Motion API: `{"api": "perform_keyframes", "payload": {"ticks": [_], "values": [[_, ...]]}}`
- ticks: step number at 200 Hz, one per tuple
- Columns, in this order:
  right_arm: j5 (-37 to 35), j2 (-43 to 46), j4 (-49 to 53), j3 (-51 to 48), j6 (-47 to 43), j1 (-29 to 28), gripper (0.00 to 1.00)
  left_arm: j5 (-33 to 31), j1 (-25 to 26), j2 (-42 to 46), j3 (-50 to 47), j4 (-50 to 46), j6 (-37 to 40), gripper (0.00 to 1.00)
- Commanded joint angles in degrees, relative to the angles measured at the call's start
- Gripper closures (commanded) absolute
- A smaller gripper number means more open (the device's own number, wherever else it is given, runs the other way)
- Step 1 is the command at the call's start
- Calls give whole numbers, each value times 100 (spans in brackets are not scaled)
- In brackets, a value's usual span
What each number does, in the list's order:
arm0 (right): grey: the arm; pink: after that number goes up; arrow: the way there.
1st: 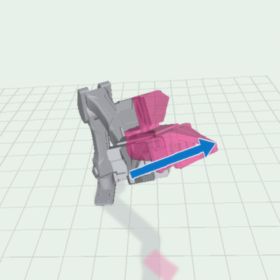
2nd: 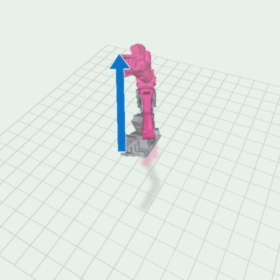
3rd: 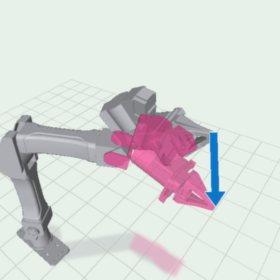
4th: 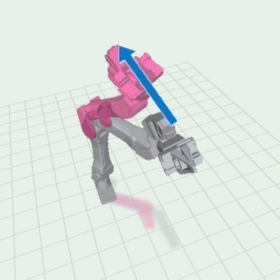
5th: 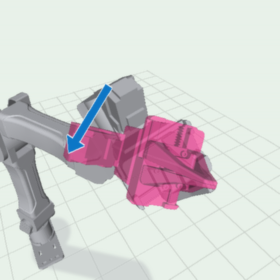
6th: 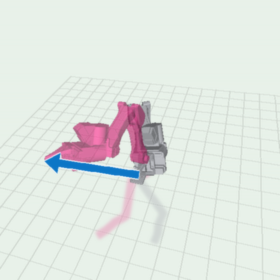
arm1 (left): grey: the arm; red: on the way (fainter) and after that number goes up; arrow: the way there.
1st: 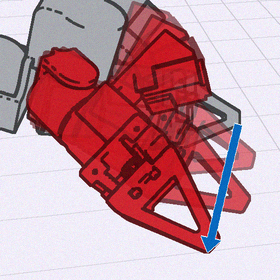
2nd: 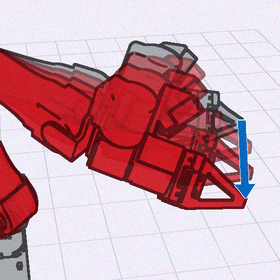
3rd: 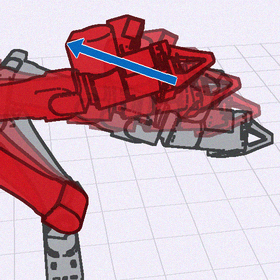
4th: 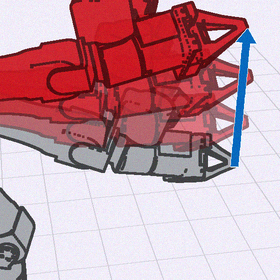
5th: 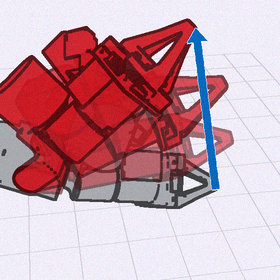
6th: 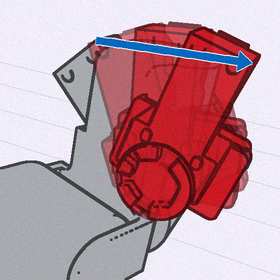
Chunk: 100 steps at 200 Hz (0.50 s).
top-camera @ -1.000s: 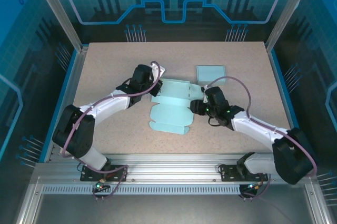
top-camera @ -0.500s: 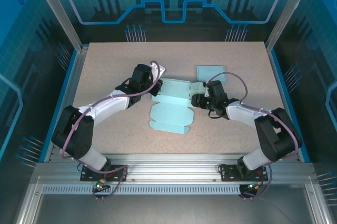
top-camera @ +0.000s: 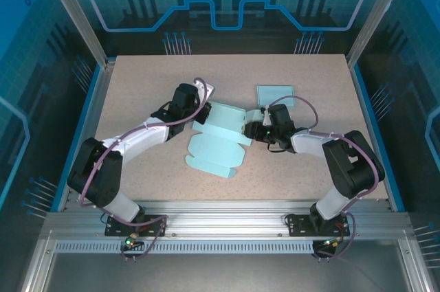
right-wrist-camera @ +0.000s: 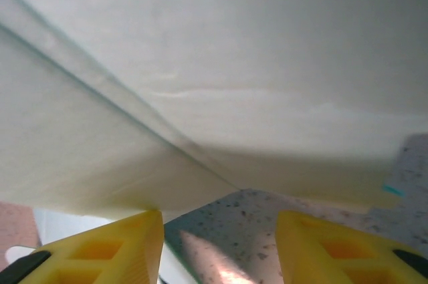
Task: Fold the paper box
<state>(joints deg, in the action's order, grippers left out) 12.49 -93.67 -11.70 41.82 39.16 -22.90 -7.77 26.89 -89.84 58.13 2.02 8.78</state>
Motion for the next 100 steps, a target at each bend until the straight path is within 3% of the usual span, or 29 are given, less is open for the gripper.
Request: {"api": "perform_keyframes", "payload": {"ticks": [1, 49, 100], "values": [[322, -120, -186, 156, 530, -125, 50, -461, 103, -66, 143, 171, -511, 91], [650, -411, -824, 113, 1020, -237, 51, -745, 135, -165, 231, 264, -979, 91], [881, -554, -1209, 169, 1347, -321, 59, -970, 157, -266, 252, 253, -1202, 90]]}}
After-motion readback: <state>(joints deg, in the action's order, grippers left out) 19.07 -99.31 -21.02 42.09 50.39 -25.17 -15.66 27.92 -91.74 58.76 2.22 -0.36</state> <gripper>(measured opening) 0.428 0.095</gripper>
